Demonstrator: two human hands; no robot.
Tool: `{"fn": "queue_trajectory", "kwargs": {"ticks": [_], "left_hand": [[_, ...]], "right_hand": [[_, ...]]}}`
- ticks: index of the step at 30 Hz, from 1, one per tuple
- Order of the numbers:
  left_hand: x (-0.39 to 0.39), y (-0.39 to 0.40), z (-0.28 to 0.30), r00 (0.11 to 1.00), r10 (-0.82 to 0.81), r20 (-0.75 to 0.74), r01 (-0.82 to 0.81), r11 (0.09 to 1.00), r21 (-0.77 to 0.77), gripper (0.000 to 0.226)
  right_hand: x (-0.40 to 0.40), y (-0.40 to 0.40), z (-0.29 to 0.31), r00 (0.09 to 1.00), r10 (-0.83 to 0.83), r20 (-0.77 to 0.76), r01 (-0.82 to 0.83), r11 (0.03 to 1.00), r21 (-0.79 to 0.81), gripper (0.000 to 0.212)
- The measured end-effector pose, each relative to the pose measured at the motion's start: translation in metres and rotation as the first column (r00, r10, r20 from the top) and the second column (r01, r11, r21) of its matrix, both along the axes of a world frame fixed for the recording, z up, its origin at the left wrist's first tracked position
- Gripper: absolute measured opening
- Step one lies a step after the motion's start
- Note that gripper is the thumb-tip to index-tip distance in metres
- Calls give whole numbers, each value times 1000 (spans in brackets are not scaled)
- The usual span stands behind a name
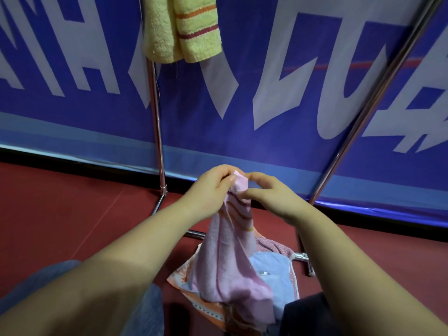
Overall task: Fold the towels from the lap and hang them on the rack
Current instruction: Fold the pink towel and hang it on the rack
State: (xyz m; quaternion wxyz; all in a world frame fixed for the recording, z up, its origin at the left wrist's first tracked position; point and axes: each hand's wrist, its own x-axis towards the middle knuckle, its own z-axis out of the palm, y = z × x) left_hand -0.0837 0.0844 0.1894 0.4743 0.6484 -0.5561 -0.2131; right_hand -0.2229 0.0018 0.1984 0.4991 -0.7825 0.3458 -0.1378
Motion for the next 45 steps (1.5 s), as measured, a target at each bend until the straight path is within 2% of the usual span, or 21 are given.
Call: {"fn": "queue_trajectory", "kwargs": {"ticks": [2, 8, 13, 16, 18, 20, 22, 24, 28, 31, 35, 40, 45], "left_hand": [[0, 3, 4, 997, -44, 64, 44, 999, -2, 24], [5, 7, 5, 990, -4, 139, 8, 1000, -23, 24], [11, 8, 6, 972, 194, 135, -174, 974, -147, 24], [15, 12, 13, 949, 299, 96, -275, 939, -205, 26], [19, 15, 15, 934, 349, 73, -325, 917, -230, 30], [23, 18, 16, 919, 390, 63, -366, 900, -236, 38], [25, 21, 18, 910, 411, 58, -389, 892, -230, 35], [26, 24, 28, 906, 414, 86, -389, 896, -215, 28], [31, 28, 74, 895, 404, 190, -360, 905, -227, 30], [34, 28, 129, 881, 397, 258, -326, 904, -277, 30], [28, 30, 209, 836, 452, 311, -337, 870, -360, 32], [17, 41, 288, 820, 505, 270, -353, 817, -457, 33], [8, 52, 336, 826, 495, 269, -332, 813, -478, 34]], "right_hand": [[-3, -1, 3, 1000, 26, -14, -27, 999, -30, 7], [-7, -3, 4, 999, 35, -8, -36, 999, -33, 27], [-21, -7, 3, 994, 30, -101, -33, 999, -34, 33], [-33, -10, 5, 990, 8, -142, -21, 995, -95, 29], [-40, -10, 5, 995, -26, -95, 20, 998, -65, 25], [-44, -7, 6, 998, -53, 40, 52, 998, 39, 19], [-44, -3, 14, 975, -102, 197, 83, 991, 104, 12], [-43, 0, 33, 944, -148, 295, 125, 988, 94, 14], [-38, -3, 88, 910, -201, 362, 222, 975, -16, 20], [-36, -2, 138, 890, -210, 405, 280, 952, -121, 24], [-39, 11, 212, 852, -178, 493, 326, 916, -233, 19], [-44, 23, 281, 797, -171, 580, 406, 862, -304, 20], [-50, 33, 322, 757, -168, 632, 461, 822, -334, 25]]}}
